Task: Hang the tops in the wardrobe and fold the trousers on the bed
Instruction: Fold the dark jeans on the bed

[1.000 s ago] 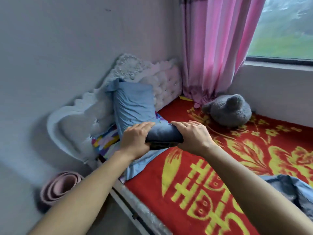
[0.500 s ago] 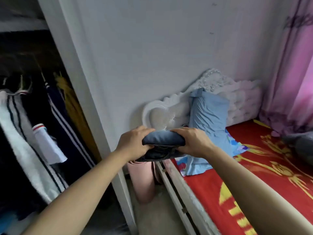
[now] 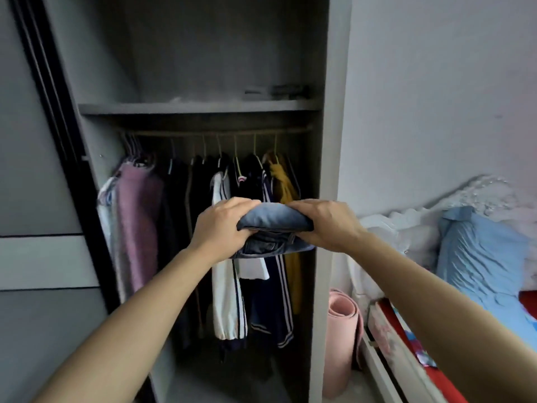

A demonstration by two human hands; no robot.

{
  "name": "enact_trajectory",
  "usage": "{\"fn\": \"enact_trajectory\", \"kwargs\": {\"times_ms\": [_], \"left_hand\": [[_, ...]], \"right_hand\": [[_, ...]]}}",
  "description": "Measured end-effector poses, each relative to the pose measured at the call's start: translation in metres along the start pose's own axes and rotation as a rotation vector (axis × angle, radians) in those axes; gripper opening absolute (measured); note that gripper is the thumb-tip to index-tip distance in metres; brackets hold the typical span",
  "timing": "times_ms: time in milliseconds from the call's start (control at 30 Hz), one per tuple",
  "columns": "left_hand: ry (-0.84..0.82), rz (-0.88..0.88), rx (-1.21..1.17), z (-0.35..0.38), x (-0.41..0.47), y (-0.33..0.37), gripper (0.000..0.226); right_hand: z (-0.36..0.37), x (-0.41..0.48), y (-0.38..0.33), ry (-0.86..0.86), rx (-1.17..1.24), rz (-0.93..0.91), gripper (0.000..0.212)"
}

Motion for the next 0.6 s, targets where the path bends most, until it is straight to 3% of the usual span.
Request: {"fn": "enact_trajectory", "kwargs": {"times_ms": [333,600], "left_hand": [[0.613,0.31,0.323,-0.114,0.118,-0.058,0.054],[0.661,0.374,0.46,-0.102,0.221,-0.126,0.054]], "right_hand": [[-0.074,0.156,-0.031,0.587,-0.161,-0.251,0.066],[-0.056,0.275,0.008,0.688,-0.275,-0.345,0.064]]}}
Point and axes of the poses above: each hand's wrist, its own x-axis towards the middle knuckle, its own z-axis out of the palm, y = z × x, the point moved 1 cm from there along x, towards the middle knuckle, and after that the axes turned 6 degrees about y, right-handed, at the moved point
